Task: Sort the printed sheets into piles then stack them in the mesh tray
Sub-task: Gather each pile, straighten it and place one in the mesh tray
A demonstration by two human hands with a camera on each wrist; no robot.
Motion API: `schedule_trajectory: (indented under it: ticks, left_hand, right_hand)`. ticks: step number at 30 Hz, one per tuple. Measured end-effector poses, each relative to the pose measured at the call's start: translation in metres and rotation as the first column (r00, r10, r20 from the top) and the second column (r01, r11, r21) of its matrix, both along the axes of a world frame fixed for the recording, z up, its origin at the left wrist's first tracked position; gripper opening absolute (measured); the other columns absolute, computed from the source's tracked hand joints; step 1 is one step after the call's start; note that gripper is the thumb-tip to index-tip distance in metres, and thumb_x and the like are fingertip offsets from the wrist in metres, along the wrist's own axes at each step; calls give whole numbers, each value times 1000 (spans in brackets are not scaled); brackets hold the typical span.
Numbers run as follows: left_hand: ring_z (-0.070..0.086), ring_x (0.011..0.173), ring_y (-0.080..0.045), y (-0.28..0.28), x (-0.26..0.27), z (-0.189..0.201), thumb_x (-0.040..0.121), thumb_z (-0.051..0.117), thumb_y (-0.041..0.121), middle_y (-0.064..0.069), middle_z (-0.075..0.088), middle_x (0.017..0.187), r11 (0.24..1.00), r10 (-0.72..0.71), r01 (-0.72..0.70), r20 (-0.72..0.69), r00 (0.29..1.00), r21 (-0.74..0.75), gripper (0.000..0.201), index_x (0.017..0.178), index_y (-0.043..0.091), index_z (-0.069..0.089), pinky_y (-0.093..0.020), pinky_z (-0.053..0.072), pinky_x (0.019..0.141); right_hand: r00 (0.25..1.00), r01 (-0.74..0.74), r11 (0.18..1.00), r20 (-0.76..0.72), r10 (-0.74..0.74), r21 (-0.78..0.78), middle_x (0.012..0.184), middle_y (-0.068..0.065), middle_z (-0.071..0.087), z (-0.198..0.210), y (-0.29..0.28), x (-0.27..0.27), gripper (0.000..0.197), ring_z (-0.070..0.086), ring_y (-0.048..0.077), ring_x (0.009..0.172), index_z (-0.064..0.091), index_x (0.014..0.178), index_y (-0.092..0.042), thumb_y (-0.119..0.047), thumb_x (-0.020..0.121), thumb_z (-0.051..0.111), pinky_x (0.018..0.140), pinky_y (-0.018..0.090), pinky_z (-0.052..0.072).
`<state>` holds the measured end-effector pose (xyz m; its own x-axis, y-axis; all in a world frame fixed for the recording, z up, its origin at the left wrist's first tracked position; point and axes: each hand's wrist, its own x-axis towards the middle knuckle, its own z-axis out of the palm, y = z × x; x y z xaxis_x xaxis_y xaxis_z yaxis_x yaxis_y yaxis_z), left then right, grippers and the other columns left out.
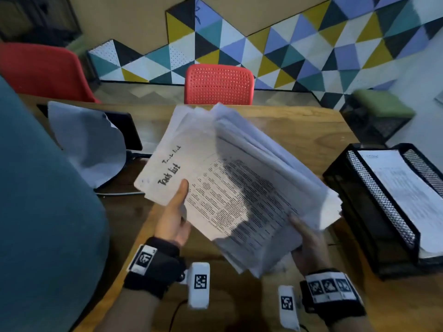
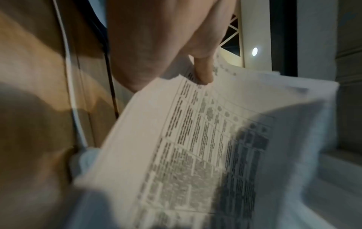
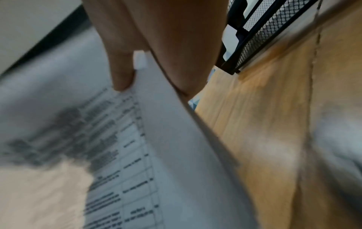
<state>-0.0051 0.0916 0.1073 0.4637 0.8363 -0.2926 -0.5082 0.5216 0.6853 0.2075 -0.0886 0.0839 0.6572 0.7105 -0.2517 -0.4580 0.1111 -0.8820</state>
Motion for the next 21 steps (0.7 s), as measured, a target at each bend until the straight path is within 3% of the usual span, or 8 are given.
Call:
schedule_trajectory:
  ticks: [3, 5, 8, 10, 14, 17, 19, 21]
  left_hand:
    - [68, 114, -21, 5, -12, -13, 86, 73, 17, -5, 68, 129, 998, 50, -47, -94, 994, 33, 55, 138, 16, 56, -39, 56, 89]
    - [73, 101, -24, 19, -24, -15, 60, 92, 40, -12, 70, 123, 994, -107, 108, -147, 983, -1, 86, 134, 11, 60, -34, 62, 70]
    - [69, 112, -28, 36, -30, -4, 47, 92, 55, -12, 70, 124, 911, -404, 413, -208, 891, 2, 93, 126, 16, 64, -44, 61, 84]
    - [69, 112, -28, 44, -24, -3, 49, 96, 47, -13, 70, 123, 923, -341, 379, -322, 883, 65, 91, 126, 11, 64, -44, 58, 91]
    - [75, 93, -21, 48, -10, -8, 74, 81, -1, -16, 74, 112, 946, -47, 185, -453, 890, 265, 46, 118, -2, 66, -39, 61, 83]
    - [74, 82, -5, 44, -16, -27, 72, 81, -7, 2, 76, 100, 925, 11, 192, -529, 848, 328, 43, 113, 2, 69, -19, 59, 69]
    - [73, 97, -14, 40, -17, -48, 69, 85, -2, 2, 78, 100, 926, 31, 199, -590, 807, 321, 45, 110, 9, 71, -35, 60, 87]
    - [71, 99, -19, 32, -13, -61, 71, 82, -4, 3, 77, 97, 955, 49, 133, -583, 811, 266, 42, 109, 8, 71, -36, 60, 86]
  right_hand:
    - [976, 88, 994, 208, -72, -69, 118, 17, 68, 12, -3, 16, 35, 67, 31, 106, 62, 119, -2, -3, 84, 69, 88, 42, 55]
    - [926, 90, 994, 373, -61, -61, 116, 14, 69, 18, -7, 25, 36, 68, 30, 104, 62, 119, -3, -4, 84, 69, 86, 44, 56]
    - [875, 64, 993, 483, -6, -104, 112, 4, 72, 20, -6, 40, 38, 69, 21, 100, 66, 115, -12, -24, 81, 76, 83, 38, 56]
    - [849, 67, 990, 528, 8, -121, 97, -13, 73, 24, -1, 45, 41, 69, 3, 85, 72, 102, -28, -49, 68, 81, 72, 20, 54]
    - [796, 70, 995, 605, -12, -73, 99, -11, 66, 36, -4, 33, 34, 63, -14, 81, 62, 111, -17, -26, 80, 73, 66, 5, 48]
    - [822, 2, 973, 554, 130, -231, 81, -6, 69, 14, -14, 32, 60, 66, -10, 72, 64, 94, -21, -62, 52, 80, 68, 17, 55]
    - [848, -106, 946, 469, 247, -307, 86, -1, 74, -6, -17, 30, 62, 71, 2, 78, 67, 97, -22, -52, 47, 89, 72, 32, 58]
    - [785, -98, 945, 559, 266, -313, 98, 0, 75, -17, -18, 22, 45, 72, 17, 88, 70, 108, -24, -37, 67, 85, 74, 39, 58]
